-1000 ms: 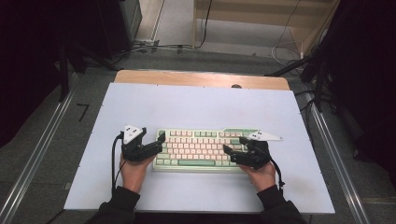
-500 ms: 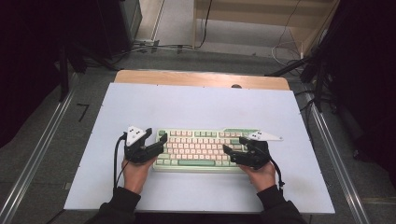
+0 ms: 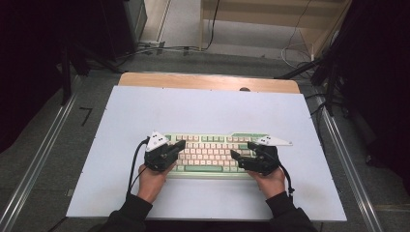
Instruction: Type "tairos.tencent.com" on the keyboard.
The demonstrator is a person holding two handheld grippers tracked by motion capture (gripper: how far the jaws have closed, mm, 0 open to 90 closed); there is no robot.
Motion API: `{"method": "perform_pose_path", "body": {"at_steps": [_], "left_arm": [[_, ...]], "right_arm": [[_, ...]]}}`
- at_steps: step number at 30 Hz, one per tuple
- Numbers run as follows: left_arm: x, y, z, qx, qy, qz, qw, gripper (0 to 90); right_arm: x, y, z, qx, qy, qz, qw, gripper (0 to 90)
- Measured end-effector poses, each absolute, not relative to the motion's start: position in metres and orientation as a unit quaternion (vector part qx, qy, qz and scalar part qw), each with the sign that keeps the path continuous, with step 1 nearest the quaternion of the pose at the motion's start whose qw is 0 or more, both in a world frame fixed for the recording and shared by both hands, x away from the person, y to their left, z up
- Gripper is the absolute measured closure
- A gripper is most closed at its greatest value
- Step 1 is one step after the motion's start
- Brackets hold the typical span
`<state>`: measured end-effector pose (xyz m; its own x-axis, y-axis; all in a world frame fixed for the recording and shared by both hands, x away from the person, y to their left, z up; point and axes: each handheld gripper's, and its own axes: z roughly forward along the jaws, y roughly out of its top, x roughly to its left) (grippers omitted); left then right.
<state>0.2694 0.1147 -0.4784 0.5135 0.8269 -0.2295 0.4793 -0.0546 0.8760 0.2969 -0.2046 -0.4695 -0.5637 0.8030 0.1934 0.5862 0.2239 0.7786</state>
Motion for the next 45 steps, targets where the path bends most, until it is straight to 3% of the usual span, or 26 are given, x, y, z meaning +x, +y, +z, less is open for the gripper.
{"method": "perform_pose_path", "body": {"at_steps": [14, 45], "left_arm": [[0.285, 0.078, -0.493, 0.753, 0.448, 0.149, 0.458, 90.0], [0.294, 0.076, -0.492, 0.753, 0.466, 0.12, 0.449, 88.5]], "right_arm": [[0.297, -0.205, -0.47, 0.45, 0.773, 0.43, 0.125, 21.3], [0.297, -0.204, -0.47, 0.448, 0.774, 0.43, 0.124, 21.4]]}}
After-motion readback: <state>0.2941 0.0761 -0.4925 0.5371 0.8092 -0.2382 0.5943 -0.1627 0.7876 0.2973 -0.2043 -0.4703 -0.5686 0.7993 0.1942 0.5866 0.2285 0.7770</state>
